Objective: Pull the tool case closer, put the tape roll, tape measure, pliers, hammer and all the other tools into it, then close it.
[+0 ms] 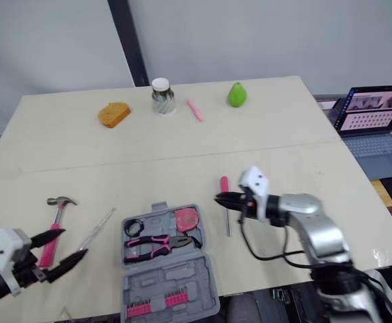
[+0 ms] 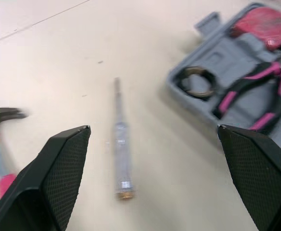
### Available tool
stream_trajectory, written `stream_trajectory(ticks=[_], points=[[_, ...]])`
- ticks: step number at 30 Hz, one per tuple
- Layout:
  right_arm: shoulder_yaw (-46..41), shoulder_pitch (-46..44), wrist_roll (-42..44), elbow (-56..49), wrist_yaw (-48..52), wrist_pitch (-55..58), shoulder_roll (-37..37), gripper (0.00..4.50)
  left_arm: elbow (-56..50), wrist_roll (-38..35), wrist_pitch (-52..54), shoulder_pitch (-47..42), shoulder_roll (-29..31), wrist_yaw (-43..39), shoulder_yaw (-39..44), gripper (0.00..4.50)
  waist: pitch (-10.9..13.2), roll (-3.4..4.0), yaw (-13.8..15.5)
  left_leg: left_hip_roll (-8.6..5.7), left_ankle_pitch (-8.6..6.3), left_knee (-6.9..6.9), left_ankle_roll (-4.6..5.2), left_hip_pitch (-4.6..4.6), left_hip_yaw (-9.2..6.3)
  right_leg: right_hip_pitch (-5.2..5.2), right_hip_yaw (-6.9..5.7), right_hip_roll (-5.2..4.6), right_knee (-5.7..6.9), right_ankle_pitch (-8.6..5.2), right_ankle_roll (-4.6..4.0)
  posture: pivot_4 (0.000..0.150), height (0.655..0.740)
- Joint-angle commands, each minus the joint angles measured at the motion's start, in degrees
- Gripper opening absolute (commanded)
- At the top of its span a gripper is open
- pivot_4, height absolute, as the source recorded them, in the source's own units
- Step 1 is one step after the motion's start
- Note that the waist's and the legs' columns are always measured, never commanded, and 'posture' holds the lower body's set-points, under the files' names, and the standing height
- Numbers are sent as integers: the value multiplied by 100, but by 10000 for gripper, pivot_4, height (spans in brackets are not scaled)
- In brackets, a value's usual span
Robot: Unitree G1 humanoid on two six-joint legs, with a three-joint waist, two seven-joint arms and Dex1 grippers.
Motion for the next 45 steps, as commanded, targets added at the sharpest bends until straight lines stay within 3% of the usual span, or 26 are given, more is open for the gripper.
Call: stream_trajectory(ticks=[1, 5, 12, 17, 37, 40, 45], points=[[-844, 438, 317, 80, 314, -72, -620, 24674, 950, 101, -43, -169, 230, -72, 563, 45000, 7, -11, -39, 0, 0, -4, -1, 1, 7, -9, 1, 0, 0, 0, 0, 1500, 7400], [-1400, 858, 264, 839, 400, -405, -1090, 44633, 2185, 339, -490, -245, 448, -267, 903, 45000, 24, -41, -97, 0, -3, -5, -11, 20, 8, -28, 3, 3, 13, 2, 2, 1500, 7400], [-1529, 845, 87, 2037, 383, -1043, -1314, 44633, 3432, 580, -1070, -417, 707, -440, 1064, 45000, 35, -50, -49, 0, 0, -2, -23, 17, 10, -36, 9, 2, 17, 2, 1, 1500, 7400], [-1437, 766, 9, 2434, 399, -1367, -1323, 44633, 3623, 605, -1224, -453, 758, -474, 1073, 45000, 37, -46, -27, 0, 0, -1, -25, 17, 14, -39, 12, 0, 21, 3, 1, 1500, 7400], [-1377, 474, 47, 2470, 36, -1561, -1044, 44633, 3036, 687, -1028, -637, 644, -287, 893, 45000, 44, -32, -51, 1, 1, -4, -31, 13, 15, -39, 10, -3, 26, 5, 0, 1500, 7400], [-1440, 534, 117, 2387, -62, -1475, -995, 44633, 2963, 682, -1002, -657, 594, -253, 866, 45000, 61, -16, -83, -25, 28, -17, -27, 10, -121, 64, -113, -29, 0, 16, 19, 1500, 7400], [-1440, 666, 160, 2234, -151, -1470, -977, 44633, 2913, 692, -970, -681, 565, -238, 868, 45000, 76, -10, -15, -5, 22, 2, -34, 14, -78, 32, -105, -20, 7, 11, 9, 1500, 7400]])
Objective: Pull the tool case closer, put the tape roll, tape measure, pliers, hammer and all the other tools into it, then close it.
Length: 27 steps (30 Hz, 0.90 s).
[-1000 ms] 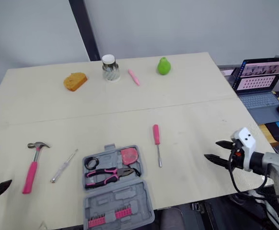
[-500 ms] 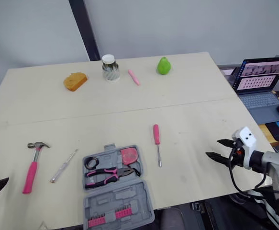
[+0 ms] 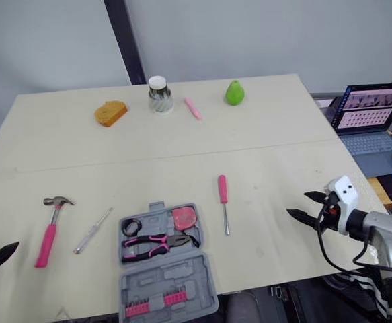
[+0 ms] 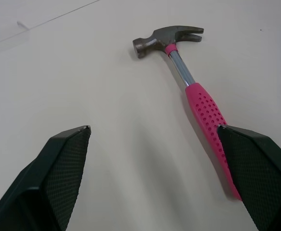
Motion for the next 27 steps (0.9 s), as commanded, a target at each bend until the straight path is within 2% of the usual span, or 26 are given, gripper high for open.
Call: stream_trajectory(ticks=[1, 3, 4, 5, 6, 7, 13, 21, 22, 25, 27], points=[[-217, 69, 113, -250, -71, -2, -18, 44633, -157, 26, -4, 4, -6, 57, 61, 45000, 5, 7, 2, 1, 0, 0, -1, 0, 3, -3, 3, 1, 1, -1, -1, 1500, 7400], [-206, 88, 120, -298, -91, -9, -15, 44633, -190, 29, 11, -18, -15, 72, 40, 45000, 25, 27, -21, 2, 0, 0, -1, 1, 16, -12, 14, 2, 5, -1, -2, 1500, 7400], [-206, 100, 121, -318, -103, -8, -16, 44633, -204, 31, 17, -24, -22, 76, 33, 45000, 31, 17, -88, -36, 8, -31, 18, -32, -73, 73, -69, -43, -2, -1, -2, 1500, 7400], [-209, 108, 126, -331, -111, 1, -20, 44633, -222, 35, 25, -31, -31, 81, 26, 45000, 33, 21, -131, -102, 48, -115, 49, 2, -155, 129, -159, -107, -27, -2, 7, 1500, 7400], [-222, 110, 139, -335, -125, 16, -17, 44633, -237, 36, 35, -36, -39, 86, 23, 45000, 34, 17, -146, -136, 74, -138, 53, 3, -244, 155, -214, -138, -42, -2, 17, 1500, 7400], [-231, 110, 147, -331, -132, 26, -23, 44633, -249, 40, 44, -42, -44, 94, 20, 45000, 44, 13, -133, -160, 115, -144, 28, 6, -268, 136, -226, -157, -33, -2, 29, 1500, 7400], [-226, 95, 147, -301, -152, 32, -45, 44633, -286, 47, 61, -75, -58, 128, -4, 45000, 55, 10, 17, -166, 134, -128, 19, 4, -202, 116, -190, -157, -27, -1, 32, 1500, 7400], [-167, 84, 120, -326, -159, 3, -6, 44633, -280, 59, 61, -143, -51, 157, -55, 45000, 63, 11, 19, -165, 132, -127, 19, 3, -192, 105, -180, -157, -25, -1, 31, 1500, 7400], [-148, 83, 103, -330, -163, -15, 1, 44633, -271, 60, 60, -159, -46, 161, -67, 45000, 64, 13, -44, -187, 135, -148, 24, -27, -230, 148, -215, -181, -32, -1, 32, 1500, 7400], [-144, 77, 98, -327, -189, -4, 15, 44633, -242, 70, 54, -197, -37, 170, -84, 45000, 67, 10, -149, -342, 221, -273, 87, -11, -477, 312, -449, -322, -93, -27, 105, 1500, 7400], [-170, 79, 113, -299, -193, 8, 15, 44633, -229, 75, 49, -211, -37, 168, -86, 45000, 72, 8, -112, -417, 274, -292, 87, -7, -597, 343, -496, -377, -88, -51, 146, 1500, 7400]])
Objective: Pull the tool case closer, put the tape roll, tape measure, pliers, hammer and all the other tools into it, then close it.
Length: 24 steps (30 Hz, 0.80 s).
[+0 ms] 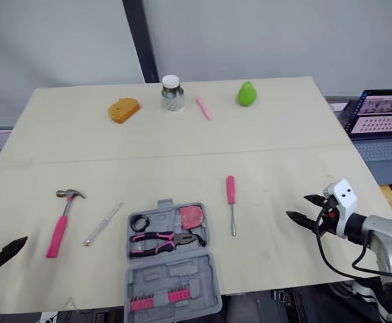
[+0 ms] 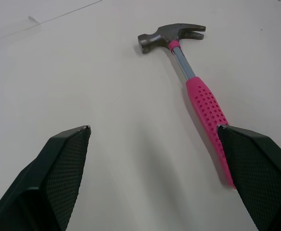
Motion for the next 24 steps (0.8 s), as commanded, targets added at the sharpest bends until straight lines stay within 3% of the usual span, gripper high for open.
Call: stream_trajectory(ticks=[1, 5, 18, 24], points=[[-177, -5, 74, -109, -30, -69, -13, 44633, -22, 47, -21, 39, 35, 45, 114, 45000, 5, -5, 110, 7, 21, 14, -26, -4, 28, -29, 61, 19, 6, 1, 2, 1500, 7400], [-185, 7, 71, -80, -7, -79, -24, 44633, -15, 56, -18, 30, 34, 45, 110, 45000, 6, -5, 299, 25, 23, 21, -35, -4, 38, -22, 160, 83, -24, 2, 0, 1500, 7400], [-180, 98, 64, -50, 20, -141, -29, 44633, -27, 80, -19, -61, 2, 34, 16, 45000, 11, 4, 291, 43, 29, 14, -59, 2, 66, -53, 200, 104, 0, 6, -18, 1500, 7400], [-14, 363, 311, -734, 244, 304, -62, 44633, -880, -78, 450, -46, -21, -192, -445, 45000, 11, 4, 306, 43, 27, 13, -55, 2, 88, -67, 224, 105, 3, 6, -18, 1500, 7400]])
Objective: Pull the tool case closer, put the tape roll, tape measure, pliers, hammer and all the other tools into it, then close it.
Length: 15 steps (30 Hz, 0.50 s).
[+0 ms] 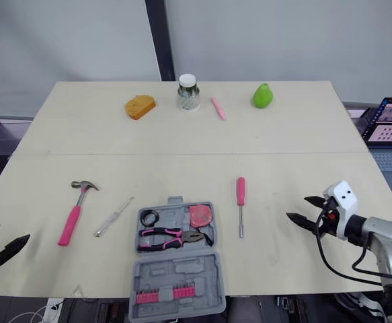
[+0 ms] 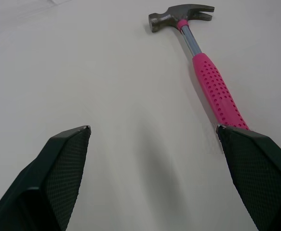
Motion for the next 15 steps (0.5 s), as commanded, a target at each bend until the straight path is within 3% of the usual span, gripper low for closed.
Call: stream_trajectory(ticks=[1, 4, 6, 7, 9, 12, 15], points=[[3, 150, 281, -687, 195, 261, -59, 44633, -767, -163, 346, 58, -1, -152, -245, 45000, 0, -1, 16, 0, 0, 0, 0, -1, 2, -3, 6, 1, 2, 0, 0, 1500, 7400], [159, 358, 448, -1449, 221, 559, -33, 44633, -1729, -390, 941, 225, 8, -332, -700, 45000, 1, -1, 18, 0, 0, 3, 1, -1, 15, -17, 36, 5, 1, 0, 0, 1500, 7400], [225, 419, 517, -1786, 166, 743, -23, 39534, -2200, -490, 1268, 300, 19, -372, -917, 45000, 1, -2, 19, 1, -1, 3, 2, 1, 26, -24, 61, 10, -2, 0, 0, 1500, 7400], [313, 449, 508, -1975, 158, 789, -44, 36475, -2445, -507, 1411, 334, 46, -391, -1062, 42512, 1, -2, 16, 2, -2, 3, 3, 1, 30, -27, 67, 10, -3, 0, 0, 1500, 7400], [538, 514, 453, -2324, 186, 850, -99, 26452, -2857, -574, 1716, 333, 79, -410, -1345, 36285, 1, -2, 8, 3, -3, 2, 4, 2, 49, -44, 86, 12, 4, 1, 0, 1500, 7400], [1074, 437, 296, -2763, 198, 933, -113, 10523, -3292, -478, 2010, 323, 191, -509, -1952, 21170, 1, -2, 11, 12, -4, 1, 2, 2, 55, -50, 91, 21, 1, 2, -1, 1500, 7400], [1633, 191, 85, -2956, 86, 1026, 11, 49, -3294, -289, 2041, 257, 230, -524, -2395, 9755, 1, -2, 7, 17, -6, 2, 0, 3, 63, -54, 98, 27, 2, 2, -2, 1500, 7400]])
